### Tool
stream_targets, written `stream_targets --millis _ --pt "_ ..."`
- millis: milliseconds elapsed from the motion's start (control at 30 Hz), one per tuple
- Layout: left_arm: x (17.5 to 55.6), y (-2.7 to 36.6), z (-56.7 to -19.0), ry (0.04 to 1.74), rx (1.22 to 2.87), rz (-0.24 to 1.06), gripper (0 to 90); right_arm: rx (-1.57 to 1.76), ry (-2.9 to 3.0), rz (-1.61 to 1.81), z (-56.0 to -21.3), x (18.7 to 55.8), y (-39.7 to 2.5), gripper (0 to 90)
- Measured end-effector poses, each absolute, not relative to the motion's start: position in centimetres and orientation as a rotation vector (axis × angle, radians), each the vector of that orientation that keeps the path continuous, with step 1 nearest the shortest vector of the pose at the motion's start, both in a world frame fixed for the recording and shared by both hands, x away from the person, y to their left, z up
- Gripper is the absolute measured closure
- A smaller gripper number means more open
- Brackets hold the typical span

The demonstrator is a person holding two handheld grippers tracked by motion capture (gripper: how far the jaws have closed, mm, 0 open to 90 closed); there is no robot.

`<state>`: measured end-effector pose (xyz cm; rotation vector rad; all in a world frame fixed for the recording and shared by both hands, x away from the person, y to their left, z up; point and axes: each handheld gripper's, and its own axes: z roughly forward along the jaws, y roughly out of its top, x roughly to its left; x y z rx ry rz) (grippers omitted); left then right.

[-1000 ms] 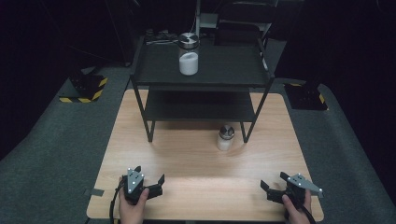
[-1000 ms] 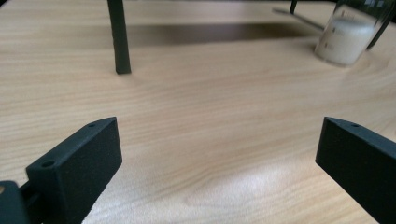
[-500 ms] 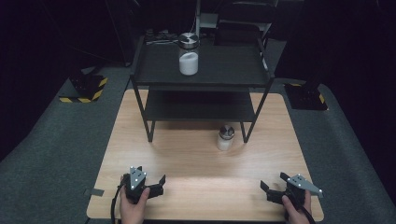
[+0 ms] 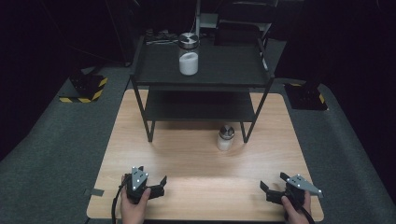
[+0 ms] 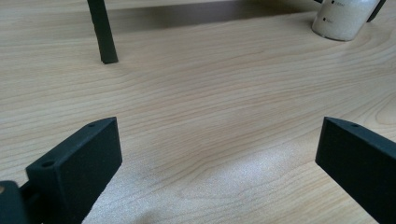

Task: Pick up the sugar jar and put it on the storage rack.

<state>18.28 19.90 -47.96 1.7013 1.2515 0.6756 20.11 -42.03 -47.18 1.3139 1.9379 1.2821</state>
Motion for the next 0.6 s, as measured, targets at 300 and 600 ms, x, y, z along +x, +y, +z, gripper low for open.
stream_targets --millis 300,600 --pt "18.39 20.26 -48.08 1.232 1.699 0.66 0.8 1.3 1.943 1.266 -47.11 20.03 -41.77 0.3" --pt "17.96 20.33 -48.23 1.2 1.708 0.671 0.7 1.29 1.944 1.269 -47.16 19.96 -41.58 0.4"
